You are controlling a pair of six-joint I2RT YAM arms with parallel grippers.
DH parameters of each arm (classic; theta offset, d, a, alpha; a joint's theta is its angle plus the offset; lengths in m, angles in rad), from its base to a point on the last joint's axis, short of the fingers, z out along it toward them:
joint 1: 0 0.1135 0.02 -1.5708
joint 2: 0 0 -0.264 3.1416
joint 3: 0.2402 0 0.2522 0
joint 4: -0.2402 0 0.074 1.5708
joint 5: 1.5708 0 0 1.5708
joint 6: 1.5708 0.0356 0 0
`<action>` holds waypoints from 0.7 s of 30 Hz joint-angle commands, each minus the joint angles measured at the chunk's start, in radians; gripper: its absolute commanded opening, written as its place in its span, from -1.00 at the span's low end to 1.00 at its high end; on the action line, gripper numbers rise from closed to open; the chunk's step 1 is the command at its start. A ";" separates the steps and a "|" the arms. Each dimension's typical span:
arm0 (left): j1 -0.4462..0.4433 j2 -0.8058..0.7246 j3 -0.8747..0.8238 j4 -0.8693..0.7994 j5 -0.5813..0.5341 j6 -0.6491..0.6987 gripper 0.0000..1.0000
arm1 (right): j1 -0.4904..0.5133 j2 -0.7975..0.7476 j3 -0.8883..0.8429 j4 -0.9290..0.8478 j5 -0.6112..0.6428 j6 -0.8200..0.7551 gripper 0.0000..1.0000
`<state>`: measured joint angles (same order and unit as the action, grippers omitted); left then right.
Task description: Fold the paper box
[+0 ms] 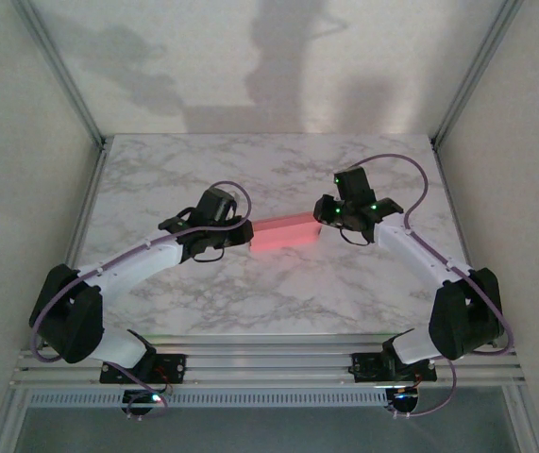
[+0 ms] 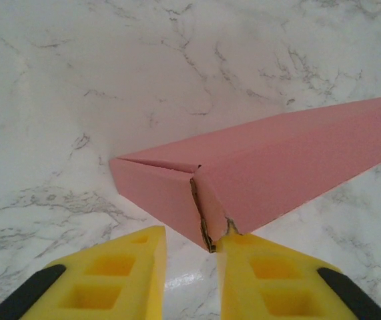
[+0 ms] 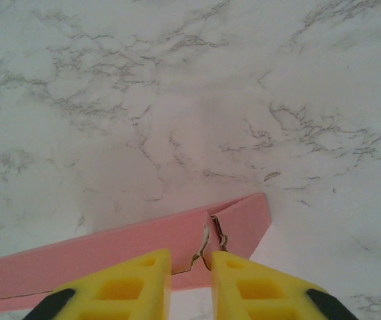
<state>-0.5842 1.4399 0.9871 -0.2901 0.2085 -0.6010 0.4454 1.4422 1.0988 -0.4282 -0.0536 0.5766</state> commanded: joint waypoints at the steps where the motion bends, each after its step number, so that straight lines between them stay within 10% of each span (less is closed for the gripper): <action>1: -0.008 -0.042 0.037 -0.062 0.002 0.019 -0.42 | -0.002 0.019 0.013 0.009 0.016 0.005 -0.63; 21: 0.038 -0.021 0.086 0.077 0.349 0.046 -0.56 | -0.002 0.006 -0.008 -0.007 0.043 -0.014 -0.74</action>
<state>-0.5396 1.3876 1.0695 -0.2611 0.4923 -0.5644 0.4454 1.4494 1.0985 -0.4076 -0.0448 0.5758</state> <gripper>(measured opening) 0.227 0.131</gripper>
